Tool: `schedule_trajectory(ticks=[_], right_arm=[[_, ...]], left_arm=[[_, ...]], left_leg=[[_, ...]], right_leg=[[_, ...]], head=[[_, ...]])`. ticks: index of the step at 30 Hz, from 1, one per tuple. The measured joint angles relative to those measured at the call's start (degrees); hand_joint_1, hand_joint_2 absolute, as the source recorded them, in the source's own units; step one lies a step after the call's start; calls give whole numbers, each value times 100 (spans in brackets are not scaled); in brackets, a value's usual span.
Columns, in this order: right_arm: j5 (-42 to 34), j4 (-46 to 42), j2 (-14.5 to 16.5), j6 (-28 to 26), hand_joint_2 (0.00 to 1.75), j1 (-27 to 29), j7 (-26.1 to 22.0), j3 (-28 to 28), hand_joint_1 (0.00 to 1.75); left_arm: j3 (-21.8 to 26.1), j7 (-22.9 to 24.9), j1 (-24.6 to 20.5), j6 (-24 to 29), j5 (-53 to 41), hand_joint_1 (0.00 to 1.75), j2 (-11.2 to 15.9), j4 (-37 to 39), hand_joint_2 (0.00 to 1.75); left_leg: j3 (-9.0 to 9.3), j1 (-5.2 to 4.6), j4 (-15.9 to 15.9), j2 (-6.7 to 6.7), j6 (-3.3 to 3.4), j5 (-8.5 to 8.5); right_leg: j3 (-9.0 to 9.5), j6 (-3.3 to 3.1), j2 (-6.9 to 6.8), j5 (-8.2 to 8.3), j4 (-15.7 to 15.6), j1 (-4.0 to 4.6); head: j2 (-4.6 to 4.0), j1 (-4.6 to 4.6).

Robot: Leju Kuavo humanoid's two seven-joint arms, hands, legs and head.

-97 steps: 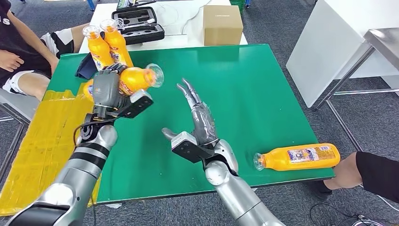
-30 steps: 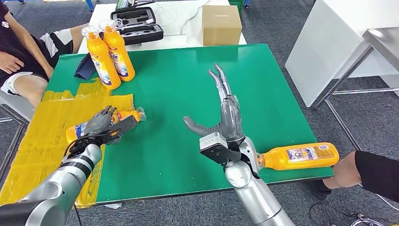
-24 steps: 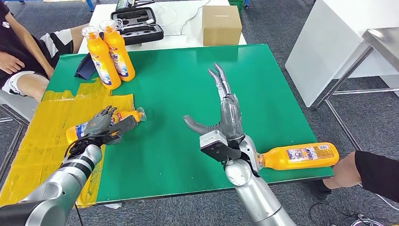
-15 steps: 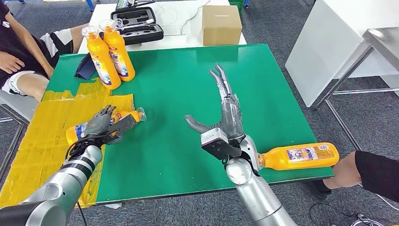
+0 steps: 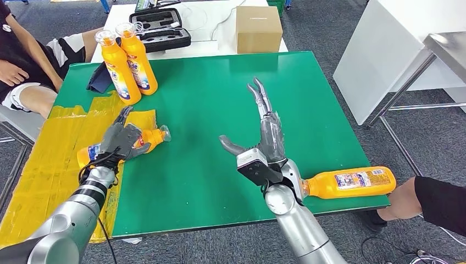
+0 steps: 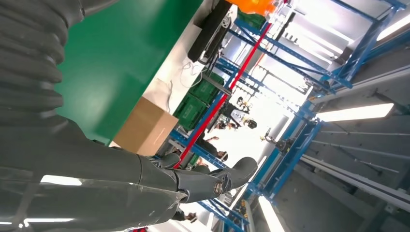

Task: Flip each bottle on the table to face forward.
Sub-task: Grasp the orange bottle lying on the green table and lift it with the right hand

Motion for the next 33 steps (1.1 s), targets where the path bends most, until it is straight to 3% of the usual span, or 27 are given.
schedule_trajectory(ticks=[6,10,12,18,23,28,33], right_arm=[[553,32,-161,273,175,96,252,-40,0],[1098,24,-412,527,175,424,366,-37,0],[1220,-59,-585,679,175,725,362,-38,0],[1341,-419,-1227,1336,175,1493,373,-206,0],[1361,-664,-1666,1620,175,1927,374,-539,0],[1391,-794,-1835,1670,175,2096,409,-691,0],[1549,-942,-2094,1657,175,2380,746,-1057,0]], left_arm=[[213,-500,211,-1963,1578,0,-48,-656,175],[179,-585,834,-3460,2969,0,-79,-1473,175],[81,-550,1263,-3816,3521,0,-95,-2007,175],[-317,-357,2109,-3854,4132,0,-98,-2974,175],[-570,-370,2321,-3833,4249,0,-98,-3125,175],[-689,-379,2391,-3841,4287,0,-100,-3183,175],[-780,-373,2550,-3882,4373,0,-123,-3277,175]], left_leg=[[0,0,0,0,0,-1],[1,-1,0,1,-7,-10],[0,-1,0,0,-10,-19],[-1,-2,0,-10,-4,-33],[-1,-3,0,-10,-4,-35],[4,-3,0,-6,-5,-35],[4,-3,0,-10,-4,-34]], right_leg=[[1,0,0,-1,0,0],[1,-6,0,-8,-2,-1],[1,-5,0,-17,-3,-1],[3,0,-2,-32,-7,-2],[7,1,-1,-29,-7,-3],[6,-1,0,-26,-7,-1],[9,0,-2,-31,-7,-3]], head=[[0,-1],[0,-1],[0,0],[0,-2],[0,0],[0,-2],[0,-2]])
